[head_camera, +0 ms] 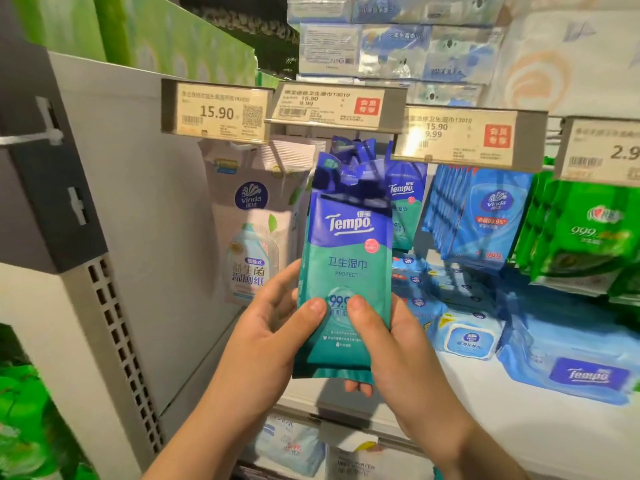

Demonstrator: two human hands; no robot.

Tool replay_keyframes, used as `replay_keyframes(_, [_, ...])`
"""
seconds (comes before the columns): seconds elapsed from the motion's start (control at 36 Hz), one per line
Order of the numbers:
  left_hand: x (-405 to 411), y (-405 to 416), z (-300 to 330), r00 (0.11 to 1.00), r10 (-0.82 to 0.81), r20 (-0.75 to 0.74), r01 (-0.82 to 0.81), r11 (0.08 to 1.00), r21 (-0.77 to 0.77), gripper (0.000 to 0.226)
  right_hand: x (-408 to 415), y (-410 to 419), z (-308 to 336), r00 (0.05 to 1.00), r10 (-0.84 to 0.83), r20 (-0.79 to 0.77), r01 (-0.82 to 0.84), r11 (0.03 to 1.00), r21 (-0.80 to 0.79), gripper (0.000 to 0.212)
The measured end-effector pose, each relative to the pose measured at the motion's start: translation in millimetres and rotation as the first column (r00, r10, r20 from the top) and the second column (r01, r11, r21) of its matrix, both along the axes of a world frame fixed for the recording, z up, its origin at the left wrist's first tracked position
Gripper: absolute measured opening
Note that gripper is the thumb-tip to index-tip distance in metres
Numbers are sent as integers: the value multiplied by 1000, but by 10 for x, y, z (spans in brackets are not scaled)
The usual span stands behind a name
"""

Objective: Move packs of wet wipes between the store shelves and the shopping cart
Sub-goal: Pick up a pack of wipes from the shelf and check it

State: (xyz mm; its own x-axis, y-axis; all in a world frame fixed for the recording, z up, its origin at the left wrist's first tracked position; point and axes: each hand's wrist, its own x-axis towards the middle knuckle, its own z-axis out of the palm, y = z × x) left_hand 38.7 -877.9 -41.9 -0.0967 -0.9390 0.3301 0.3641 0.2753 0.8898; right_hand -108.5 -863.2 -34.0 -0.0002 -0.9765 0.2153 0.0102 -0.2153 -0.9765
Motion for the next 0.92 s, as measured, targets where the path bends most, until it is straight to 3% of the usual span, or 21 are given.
replay_keyframes(0.06, [-5,26,-58,1000,8,-5,-8,1000,-12,56,-21,0,-47,999,-14,-37,13,999,-36,24])
replay_keyframes(0.19, [-12,121,-128,996,79,-49,-85,989,-120,65,-106,27,-51,980,-46,-193,5,979,-206,35])
replay_keyframes(0.31, [-20,114,-29,992,89,-84,-103,977,-187,62,-107,14,68,978,-65,-199,5,958,-287,35])
replay_keyframes(0.47, [-43,-59,60,999,27,-21,-30,987,-160,52,-57,-79,144,997,-56,-59,46,987,-156,29])
replay_keyframes(0.61, [-39,-103,-36,1000,-1,-1,1,996,-88,54,-65,-114,69,997,-40,-70,36,997,-65,23])
replay_keyframes(0.72, [-22,-120,-128,999,33,4,-33,998,-51,53,-49,-132,13,995,-60,-85,55,997,-62,26])
replay_keyframes(0.83, [-36,-161,-230,996,64,63,-65,998,13,38,-10,-169,5,979,-174,-105,163,981,-108,39])
replay_keyframes(0.92, [-70,-228,-231,995,47,84,-53,996,71,27,3,-244,10,957,-256,-135,237,961,-141,25])
